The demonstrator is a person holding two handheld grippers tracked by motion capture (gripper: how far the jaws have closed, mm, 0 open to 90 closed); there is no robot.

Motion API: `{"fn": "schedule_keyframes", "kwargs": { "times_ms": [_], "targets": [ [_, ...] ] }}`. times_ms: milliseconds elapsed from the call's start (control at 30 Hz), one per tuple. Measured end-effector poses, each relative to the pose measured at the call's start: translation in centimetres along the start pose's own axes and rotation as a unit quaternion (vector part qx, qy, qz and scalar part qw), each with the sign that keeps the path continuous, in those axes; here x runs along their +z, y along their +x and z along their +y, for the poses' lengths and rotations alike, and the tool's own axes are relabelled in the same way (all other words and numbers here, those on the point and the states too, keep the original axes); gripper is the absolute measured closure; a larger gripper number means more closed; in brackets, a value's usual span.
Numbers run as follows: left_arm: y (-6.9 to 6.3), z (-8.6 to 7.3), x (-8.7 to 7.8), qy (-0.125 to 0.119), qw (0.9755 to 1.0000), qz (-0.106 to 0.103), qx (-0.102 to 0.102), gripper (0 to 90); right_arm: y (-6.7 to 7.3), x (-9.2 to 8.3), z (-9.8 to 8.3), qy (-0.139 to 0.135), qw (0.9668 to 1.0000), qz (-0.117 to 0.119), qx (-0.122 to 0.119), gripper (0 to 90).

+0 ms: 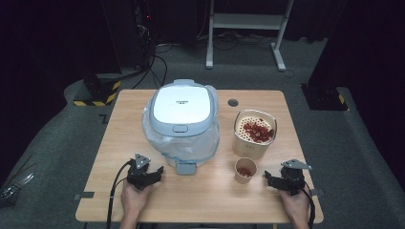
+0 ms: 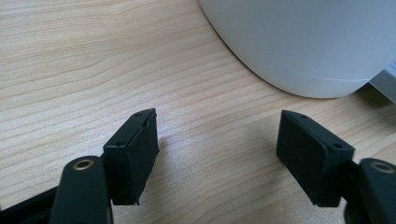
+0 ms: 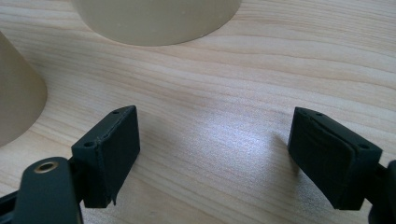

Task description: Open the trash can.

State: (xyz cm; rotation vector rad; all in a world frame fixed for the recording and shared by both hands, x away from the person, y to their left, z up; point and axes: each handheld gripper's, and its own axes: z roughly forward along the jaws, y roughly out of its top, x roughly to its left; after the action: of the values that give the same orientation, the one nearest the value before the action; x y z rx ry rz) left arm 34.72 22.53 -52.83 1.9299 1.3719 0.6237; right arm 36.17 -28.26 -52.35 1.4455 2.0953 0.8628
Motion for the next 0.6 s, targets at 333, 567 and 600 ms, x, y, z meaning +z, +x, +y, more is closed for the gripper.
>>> {"fn": "schedule_keyframes", "kwargs": {
  "times_ms": [333, 567, 600],
  "targets": [
    [0.01, -0.01, -0.06, 0.002, 1.0000, -0.001, 0.001, 29.1, 0.03, -0.01, -0.02, -0.002, 1.0000, -0.004, 0.003, 17.9],
    [-0.05, -0.09, -0.35, -0.009, 0.9999, -0.009, 0.009, 32.8, 0.03, -0.01, -0.02, -0.002, 1.0000, -0.004, 0.003, 17.9],
    [-0.03, -0.08, -0.47, -0.010, 0.9998, -0.012, 0.009, 32.8, 0.03, -0.01, -0.02, -0.002, 1.0000, -0.004, 0.003, 18.0]
  ]
}}
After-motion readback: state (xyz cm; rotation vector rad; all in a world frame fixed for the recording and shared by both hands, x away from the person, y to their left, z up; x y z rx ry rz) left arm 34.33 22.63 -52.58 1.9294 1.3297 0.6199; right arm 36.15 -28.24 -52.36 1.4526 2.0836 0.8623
